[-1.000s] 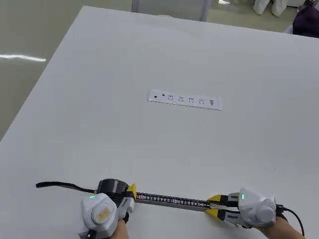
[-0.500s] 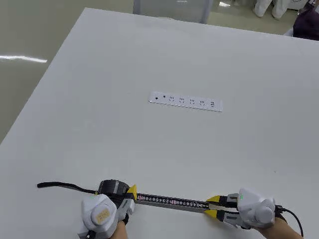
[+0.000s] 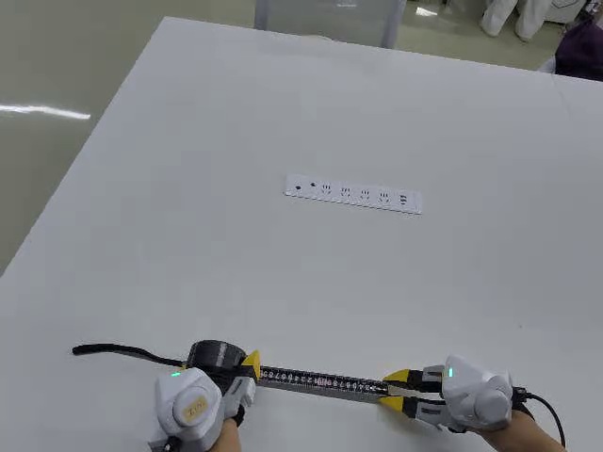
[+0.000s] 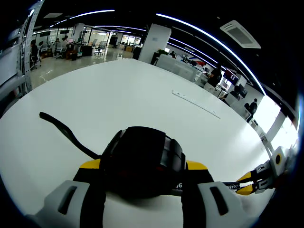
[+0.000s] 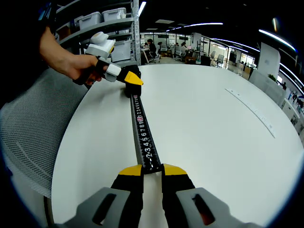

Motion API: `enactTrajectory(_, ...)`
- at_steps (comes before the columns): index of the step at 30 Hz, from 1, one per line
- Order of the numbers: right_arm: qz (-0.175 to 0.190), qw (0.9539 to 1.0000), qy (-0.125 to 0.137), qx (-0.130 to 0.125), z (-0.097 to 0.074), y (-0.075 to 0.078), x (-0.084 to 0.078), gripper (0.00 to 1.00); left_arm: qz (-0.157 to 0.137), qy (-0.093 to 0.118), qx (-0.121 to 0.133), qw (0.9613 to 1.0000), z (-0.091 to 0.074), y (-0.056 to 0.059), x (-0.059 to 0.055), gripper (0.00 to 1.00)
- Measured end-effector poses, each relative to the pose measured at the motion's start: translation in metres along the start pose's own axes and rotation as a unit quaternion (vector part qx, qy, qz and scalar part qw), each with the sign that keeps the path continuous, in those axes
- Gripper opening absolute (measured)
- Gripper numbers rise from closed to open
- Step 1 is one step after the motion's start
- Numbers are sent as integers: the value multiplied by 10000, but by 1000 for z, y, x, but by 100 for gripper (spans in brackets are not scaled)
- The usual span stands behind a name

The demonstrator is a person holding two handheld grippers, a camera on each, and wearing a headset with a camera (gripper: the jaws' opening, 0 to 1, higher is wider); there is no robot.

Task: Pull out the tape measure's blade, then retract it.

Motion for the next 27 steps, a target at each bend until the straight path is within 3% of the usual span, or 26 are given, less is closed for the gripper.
enactTrajectory(27, -67, 9999, 36, 70, 12, -2, 15, 12, -52, -29, -22, 10000, -1, 0, 1, 62)
Point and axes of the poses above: the centre of the closed fingertips' face, and the gripper's own axes: z roughly forward along the fingers, y roughly to its right, x roughly out of its top, the point moved 1 cm from there along -z, roughly backward along the fingers, and after that the axes turned 1 degree about x, right-handed, at the moved point
